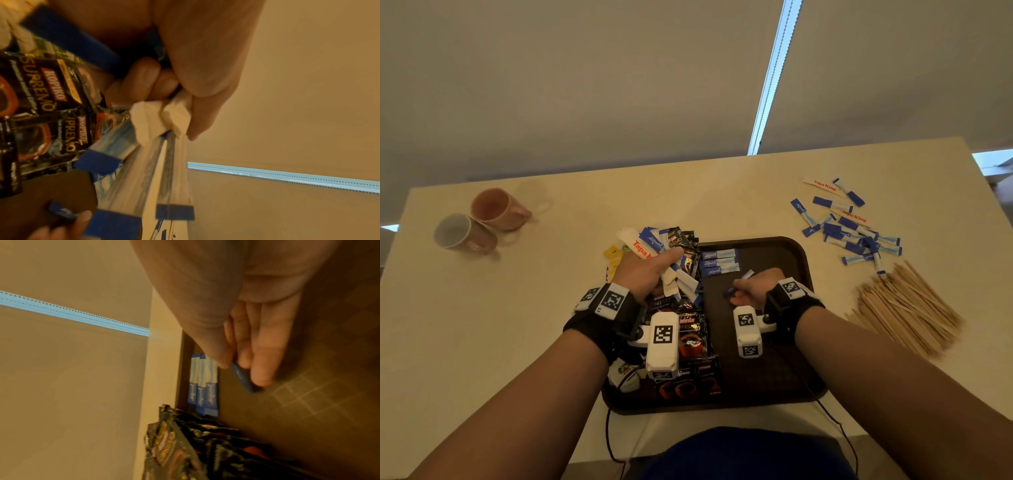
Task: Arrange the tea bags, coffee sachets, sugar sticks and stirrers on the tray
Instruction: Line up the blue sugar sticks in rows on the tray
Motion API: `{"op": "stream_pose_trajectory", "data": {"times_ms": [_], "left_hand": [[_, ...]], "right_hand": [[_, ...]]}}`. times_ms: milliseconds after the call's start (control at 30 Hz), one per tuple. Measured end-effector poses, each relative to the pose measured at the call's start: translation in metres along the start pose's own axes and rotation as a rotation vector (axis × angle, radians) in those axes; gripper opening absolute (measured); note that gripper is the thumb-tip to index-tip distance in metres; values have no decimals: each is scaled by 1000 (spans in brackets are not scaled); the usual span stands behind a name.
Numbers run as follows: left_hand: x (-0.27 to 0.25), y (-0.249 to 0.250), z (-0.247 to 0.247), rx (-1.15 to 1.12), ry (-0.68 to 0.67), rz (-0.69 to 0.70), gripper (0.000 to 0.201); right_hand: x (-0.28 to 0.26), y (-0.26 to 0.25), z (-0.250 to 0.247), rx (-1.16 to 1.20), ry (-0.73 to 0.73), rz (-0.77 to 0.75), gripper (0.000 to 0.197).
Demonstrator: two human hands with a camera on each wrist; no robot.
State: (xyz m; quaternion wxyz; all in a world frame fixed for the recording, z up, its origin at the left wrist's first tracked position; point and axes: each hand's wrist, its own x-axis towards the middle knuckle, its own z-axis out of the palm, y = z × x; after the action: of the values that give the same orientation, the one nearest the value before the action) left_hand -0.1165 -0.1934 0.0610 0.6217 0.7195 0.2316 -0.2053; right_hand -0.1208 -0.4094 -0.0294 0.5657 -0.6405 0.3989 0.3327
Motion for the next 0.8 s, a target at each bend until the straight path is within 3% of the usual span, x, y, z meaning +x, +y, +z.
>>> {"op": "stream_pose_trajectory", "data": {"times_ms": [67, 133, 233, 300, 400, 500, 800], "left_hand": [[0, -1, -5, 14, 5, 8, 25], [3, -4, -9, 14, 16, 5, 23], [5, -6, -11, -15, 24, -14, 22], [4, -6, -9, -32, 20, -14, 24], [3, -7, -8, -35, 22, -15, 28], [7, -11, -8, -34, 29, -26, 25], [13, -16, -10, -38, 29, -26, 28]], "right_hand": [[-1, 1, -3, -166, 14, 79, 31], [-2, -3, -11, -374, 34, 42, 29], [-1, -10, -21, -801, 121, -323, 14], [-1, -13, -24, -1086, 103, -554, 12], [7, -9, -20, -1324, 41, -656, 20], [11, -10, -10, -1400, 24, -694, 16], [24, -15, 12, -1289, 44, -768, 21]]}}
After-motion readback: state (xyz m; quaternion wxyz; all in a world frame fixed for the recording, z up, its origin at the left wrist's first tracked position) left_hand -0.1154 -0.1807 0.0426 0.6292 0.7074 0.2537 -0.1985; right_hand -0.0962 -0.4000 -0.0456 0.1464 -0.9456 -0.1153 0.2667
